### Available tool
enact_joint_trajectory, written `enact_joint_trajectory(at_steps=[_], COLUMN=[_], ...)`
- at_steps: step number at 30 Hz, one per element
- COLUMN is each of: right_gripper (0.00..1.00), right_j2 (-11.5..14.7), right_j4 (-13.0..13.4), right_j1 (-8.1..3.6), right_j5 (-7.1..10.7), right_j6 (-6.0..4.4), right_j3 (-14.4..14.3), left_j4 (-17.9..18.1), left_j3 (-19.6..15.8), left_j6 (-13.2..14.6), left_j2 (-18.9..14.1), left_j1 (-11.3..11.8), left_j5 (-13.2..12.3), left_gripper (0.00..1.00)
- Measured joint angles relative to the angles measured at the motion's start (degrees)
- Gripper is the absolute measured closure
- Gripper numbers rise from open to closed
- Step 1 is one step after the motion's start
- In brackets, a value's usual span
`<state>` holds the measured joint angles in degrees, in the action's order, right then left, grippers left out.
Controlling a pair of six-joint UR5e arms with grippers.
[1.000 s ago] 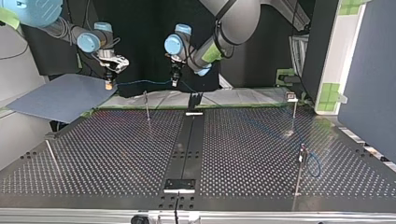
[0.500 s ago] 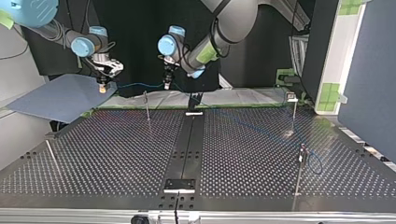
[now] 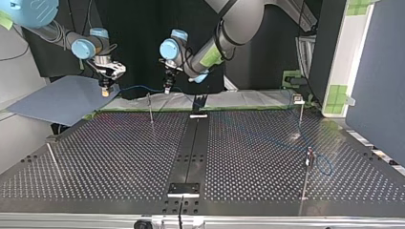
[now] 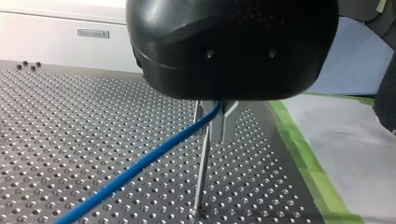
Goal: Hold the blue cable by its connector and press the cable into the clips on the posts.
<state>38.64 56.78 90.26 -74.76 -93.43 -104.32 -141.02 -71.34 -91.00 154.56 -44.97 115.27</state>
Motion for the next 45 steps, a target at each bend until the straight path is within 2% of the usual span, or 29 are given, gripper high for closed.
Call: enact_joint_trajectory(at_steps=[12, 26, 34, 45], right_gripper=[1.00, 1.00, 1.00, 1.00], right_j2=[-0.14, -0.32, -0.91, -2.36], right_j4=[-0.24, -0.17, -0.17, -1.33], right_j1=[0.29, 0.40, 0.40, 0.37], right_j5=[0.31, 0.30, 0.06, -0.03], right_j6=[-0.23, -0.28, -0.50, -0.53], right_j3=[0.70, 1.01, 1.80, 4.12], left_j4=[-1.21, -1.77, -2.48, -5.41], left_j3=[1.88, 3.20, 5.10, 9.22], left_j6=[-1.43, -2.39, -3.47, -3.74], left_j2=[0.07, 1.95, 3.30, 5.05], left_j1=[1.68, 1.80, 1.92, 2.04], left_j5=[-2.27, -3.45, -5.17, -5.47], left_gripper=[1.00, 1.00, 1.00, 1.00])
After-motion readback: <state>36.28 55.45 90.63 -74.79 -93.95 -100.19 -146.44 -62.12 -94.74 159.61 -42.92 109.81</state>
